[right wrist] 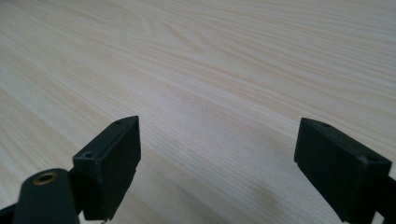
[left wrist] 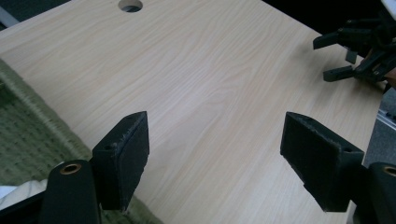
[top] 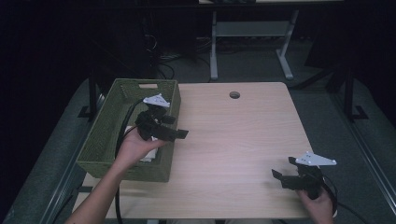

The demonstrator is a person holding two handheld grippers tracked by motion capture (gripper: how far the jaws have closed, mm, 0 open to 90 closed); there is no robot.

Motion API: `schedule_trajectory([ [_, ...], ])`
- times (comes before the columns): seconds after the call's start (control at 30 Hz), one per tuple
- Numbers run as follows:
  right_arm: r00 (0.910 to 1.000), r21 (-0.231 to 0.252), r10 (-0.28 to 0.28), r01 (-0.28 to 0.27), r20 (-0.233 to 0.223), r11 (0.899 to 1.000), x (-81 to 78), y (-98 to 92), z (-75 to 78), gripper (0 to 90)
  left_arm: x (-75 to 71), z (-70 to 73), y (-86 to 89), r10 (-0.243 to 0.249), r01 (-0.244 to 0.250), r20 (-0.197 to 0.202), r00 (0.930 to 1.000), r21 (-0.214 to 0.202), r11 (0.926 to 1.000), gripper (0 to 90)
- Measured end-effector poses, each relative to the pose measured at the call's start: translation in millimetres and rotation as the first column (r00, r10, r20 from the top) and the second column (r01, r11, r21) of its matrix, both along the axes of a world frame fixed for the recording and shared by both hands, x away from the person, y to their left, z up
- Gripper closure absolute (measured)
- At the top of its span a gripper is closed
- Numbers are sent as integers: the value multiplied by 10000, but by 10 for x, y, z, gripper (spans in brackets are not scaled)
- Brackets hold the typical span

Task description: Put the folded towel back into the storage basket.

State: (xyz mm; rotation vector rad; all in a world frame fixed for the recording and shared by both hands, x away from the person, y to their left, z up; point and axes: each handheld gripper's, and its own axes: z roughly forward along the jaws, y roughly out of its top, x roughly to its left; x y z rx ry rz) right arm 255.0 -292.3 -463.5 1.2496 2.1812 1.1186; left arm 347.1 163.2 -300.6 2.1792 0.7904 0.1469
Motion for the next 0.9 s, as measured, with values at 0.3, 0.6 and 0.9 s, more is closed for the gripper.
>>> schedule_trajectory([
  [0.3,10000,17,-23,23,-6,10000,1,2,1,143,-55,-72,-200,-112,112,-23,9999,-150,9998,244],
  [0.6,10000,51,-28,28,-45,10000,-4,-9,9,143,-79,-179,-397,-139,139,4,9999,128,9998,245],
  [0.9,10000,28,9,-9,22,10000,-1,-28,9,143,-92,-317,-606,-385,388,-122,9992,307,9988,245],
])
